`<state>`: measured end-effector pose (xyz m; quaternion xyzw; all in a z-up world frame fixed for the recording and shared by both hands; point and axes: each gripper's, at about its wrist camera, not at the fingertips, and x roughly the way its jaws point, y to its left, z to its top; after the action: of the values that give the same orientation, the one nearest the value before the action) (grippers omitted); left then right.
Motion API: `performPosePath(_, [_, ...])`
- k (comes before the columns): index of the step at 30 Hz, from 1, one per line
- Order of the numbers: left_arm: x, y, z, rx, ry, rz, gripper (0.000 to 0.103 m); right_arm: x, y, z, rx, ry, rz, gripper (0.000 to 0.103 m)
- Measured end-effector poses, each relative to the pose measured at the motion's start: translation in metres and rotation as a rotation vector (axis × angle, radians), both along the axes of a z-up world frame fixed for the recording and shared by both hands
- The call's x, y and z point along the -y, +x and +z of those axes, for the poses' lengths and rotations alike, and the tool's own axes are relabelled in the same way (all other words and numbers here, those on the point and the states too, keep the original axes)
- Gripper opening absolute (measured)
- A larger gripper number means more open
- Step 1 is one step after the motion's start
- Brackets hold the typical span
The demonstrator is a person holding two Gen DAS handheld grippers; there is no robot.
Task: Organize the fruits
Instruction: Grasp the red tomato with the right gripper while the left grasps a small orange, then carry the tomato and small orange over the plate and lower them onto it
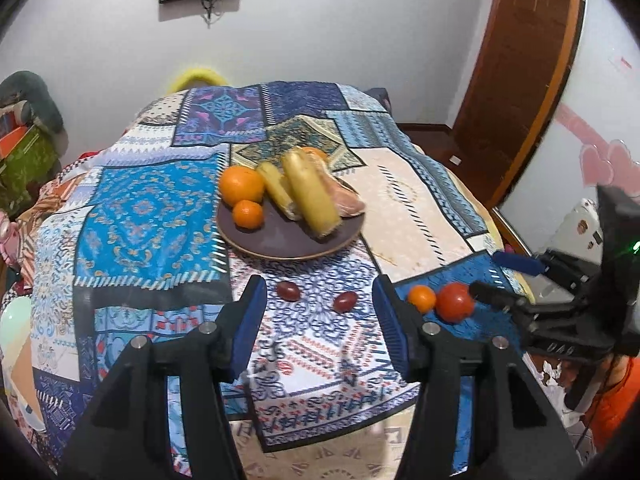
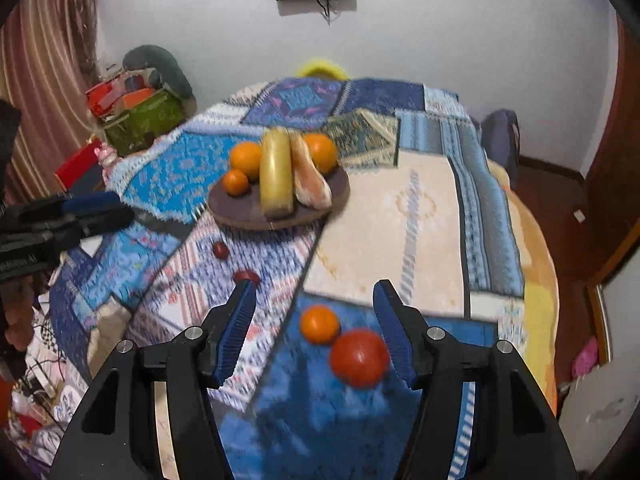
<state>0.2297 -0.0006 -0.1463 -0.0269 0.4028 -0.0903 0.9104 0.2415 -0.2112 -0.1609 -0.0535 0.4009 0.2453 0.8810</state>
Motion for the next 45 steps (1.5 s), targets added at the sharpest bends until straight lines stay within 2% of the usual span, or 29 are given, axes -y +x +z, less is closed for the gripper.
performPosePath(4, [0.014, 0.007, -0.006, -0.028, -0.013, -0.025, 0.055, 0.011, -0.003, -0.022, -0.059, 0.005, -0.023, 0.057])
performPosePath(15, [0.052, 0.029, -0.040, -0.119, 0.021, -0.118, 0.055, 0.022, 0.008, -0.061, -0.142, -0.032, -0.032, 0.058])
performPosePath(18, [0.061, 0.034, -0.049, -0.133, 0.033, -0.145, 0.055, 0.021, 0.012, -0.070, -0.135, -0.052, -0.036, 0.066])
performPosePath(21, [0.069, 0.040, -0.057, -0.145, 0.047, -0.161, 0.063, 0.023, 0.016, -0.079, -0.163, -0.040, -0.031, 0.066])
performPosePath(23, [0.075, 0.045, -0.062, -0.155, 0.041, -0.173, 0.065, 0.025, 0.018, -0.085, -0.173, -0.028, -0.035, 0.066])
performPosePath(26, [0.081, 0.053, -0.070, -0.189, 0.028, -0.182, 0.066, 0.028, 0.016, -0.084, -0.154, -0.018, -0.033, 0.066])
performPosePath(28, [0.086, 0.059, -0.076, -0.207, 0.030, -0.181, 0.066, 0.029, 0.017, -0.082, -0.156, -0.008, -0.017, 0.047])
performPosePath(30, [0.091, 0.064, -0.081, -0.222, 0.029, -0.186, 0.066, 0.031, 0.019, -0.079, -0.175, 0.001, 0.002, 0.047])
performPosePath(33, [0.100, 0.068, -0.087, -0.237, 0.031, -0.207, 0.066, 0.040, 0.020, -0.072, -0.157, 0.005, 0.000, 0.046])
performPosePath(41, [0.129, 0.072, -0.103, -0.258, 0.066, -0.271, 0.066, 0.070, 0.022, -0.060, -0.130, 0.043, -0.072, 0.046])
performPosePath(43, [0.133, 0.072, -0.107, -0.264, 0.062, -0.280, 0.057, 0.073, 0.021, -0.058, -0.129, 0.046, -0.084, 0.046])
performPosePath(45, [0.137, 0.072, -0.110, -0.272, 0.064, -0.290, 0.039, 0.078, 0.021, -0.057, -0.126, 0.048, -0.094, 0.046])
